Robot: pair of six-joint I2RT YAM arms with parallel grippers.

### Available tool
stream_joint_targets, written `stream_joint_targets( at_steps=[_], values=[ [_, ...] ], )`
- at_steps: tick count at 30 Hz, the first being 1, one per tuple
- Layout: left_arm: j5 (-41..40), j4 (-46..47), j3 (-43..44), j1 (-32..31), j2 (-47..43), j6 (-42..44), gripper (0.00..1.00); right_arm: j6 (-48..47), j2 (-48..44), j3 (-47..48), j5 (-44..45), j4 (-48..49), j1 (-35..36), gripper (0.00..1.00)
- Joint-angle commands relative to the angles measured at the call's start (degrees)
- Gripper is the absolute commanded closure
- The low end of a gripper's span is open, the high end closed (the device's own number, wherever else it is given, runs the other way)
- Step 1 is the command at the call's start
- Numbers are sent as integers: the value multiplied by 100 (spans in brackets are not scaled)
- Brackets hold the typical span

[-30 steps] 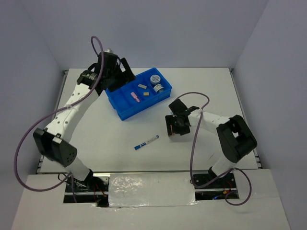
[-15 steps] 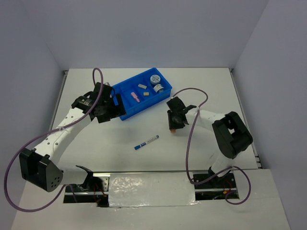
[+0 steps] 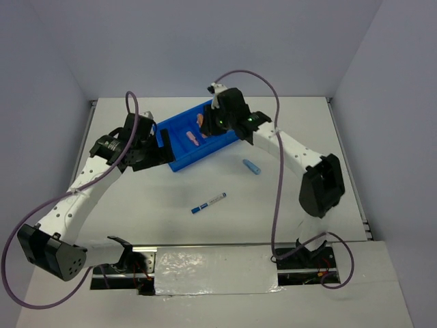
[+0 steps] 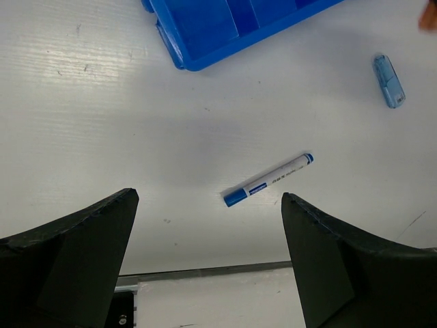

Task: Sort the stationery into containers
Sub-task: Pick up the stationery from the center of the board, then place the stationery in the storage box.

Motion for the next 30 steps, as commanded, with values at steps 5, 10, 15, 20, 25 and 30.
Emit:
stream_joint_targets(
  at_steps=[5, 10, 15, 20, 25, 30],
  values=[
    [-160, -322, 493, 86, -222, 434, 1, -511, 2274, 2675, -313, -743, 68, 62],
    [-301, -489, 484, 270, -310, 663, 1, -494, 3313, 4274, -383, -1235, 86, 60],
    [-248, -481, 423, 402, -398, 769, 1, -388, 3368, 4199, -436, -1060, 95, 27],
    [-161, -446, 431, 525, -364, 909, 1, -467, 2929, 4242, -200, -1068, 60, 16],
    [-29, -393, 475, 569, -223, 989, 1, -870, 1440, 2778, 64, -911, -501, 21],
    [147, -323, 318, 587, -196, 1103, 1, -1451, -243, -501, 108, -76, -1188, 22]
  ],
)
